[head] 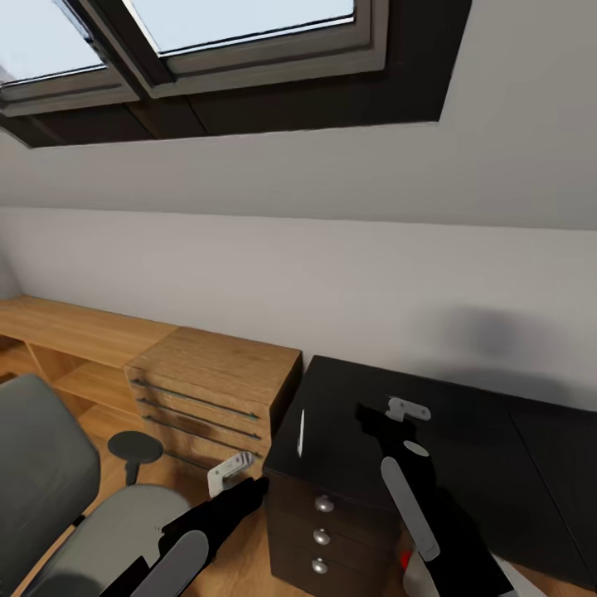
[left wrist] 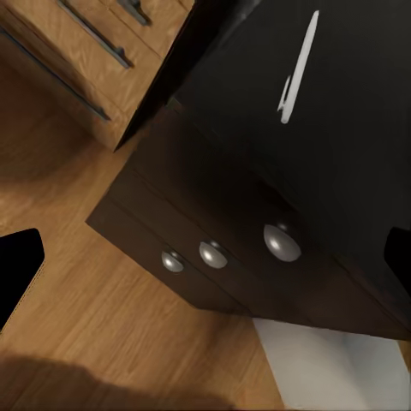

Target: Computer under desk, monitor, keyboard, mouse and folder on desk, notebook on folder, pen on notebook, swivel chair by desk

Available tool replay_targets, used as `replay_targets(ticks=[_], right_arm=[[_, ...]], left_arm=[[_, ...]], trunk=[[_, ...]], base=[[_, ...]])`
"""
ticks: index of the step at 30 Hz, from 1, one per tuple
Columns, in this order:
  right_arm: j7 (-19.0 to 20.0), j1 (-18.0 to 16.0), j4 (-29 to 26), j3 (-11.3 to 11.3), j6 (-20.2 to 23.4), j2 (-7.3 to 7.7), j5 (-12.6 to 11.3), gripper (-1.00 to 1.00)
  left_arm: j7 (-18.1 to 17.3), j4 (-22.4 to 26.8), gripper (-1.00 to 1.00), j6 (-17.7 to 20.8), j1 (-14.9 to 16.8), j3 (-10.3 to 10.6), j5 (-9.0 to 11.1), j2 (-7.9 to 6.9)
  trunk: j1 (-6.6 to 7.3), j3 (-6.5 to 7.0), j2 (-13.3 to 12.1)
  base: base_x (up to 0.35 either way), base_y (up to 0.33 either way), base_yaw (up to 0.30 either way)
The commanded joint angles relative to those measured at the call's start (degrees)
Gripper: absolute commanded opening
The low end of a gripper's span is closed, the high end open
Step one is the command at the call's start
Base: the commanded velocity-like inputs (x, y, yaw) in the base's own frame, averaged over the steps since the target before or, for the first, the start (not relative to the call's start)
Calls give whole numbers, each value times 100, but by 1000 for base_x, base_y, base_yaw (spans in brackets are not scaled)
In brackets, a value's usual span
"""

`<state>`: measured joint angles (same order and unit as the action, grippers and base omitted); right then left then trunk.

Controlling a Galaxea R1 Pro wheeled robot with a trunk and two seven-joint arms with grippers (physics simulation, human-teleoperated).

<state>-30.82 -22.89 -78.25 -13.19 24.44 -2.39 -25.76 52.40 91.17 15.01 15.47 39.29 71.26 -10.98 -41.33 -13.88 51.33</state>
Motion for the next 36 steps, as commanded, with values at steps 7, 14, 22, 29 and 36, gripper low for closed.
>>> replay_targets(ticks=[7,14,22,29,36], right_arm=[[-47,-5,72,-210,4,-2,-40,100],[-47,-5,166,-457,-37,-7,-35,100],[-40,-6,375,-505,-60,-79,14,100],[-38,-6,491,-537,-62,-155,322,100],[-38,-5,587,-543,-184,-157,375,100]], left_arm=[[34,6,100,13,8,2,12,-12],[41,6,100,-3,10,0,11,-60],[42,6,100,-14,8,0,11,-93],[41,6,100,-25,8,-124,10,-109],[35,6,100,-26,8,-205,11,-114]], trunk=[[-4,-17,6],[-4,-38,6],[-4,-73,6],[-4,-110,6],[-4,-126,6]], base=[[195,0,248],[19,0,258],[2,0,251],[0,0,231],[0,0,85]])
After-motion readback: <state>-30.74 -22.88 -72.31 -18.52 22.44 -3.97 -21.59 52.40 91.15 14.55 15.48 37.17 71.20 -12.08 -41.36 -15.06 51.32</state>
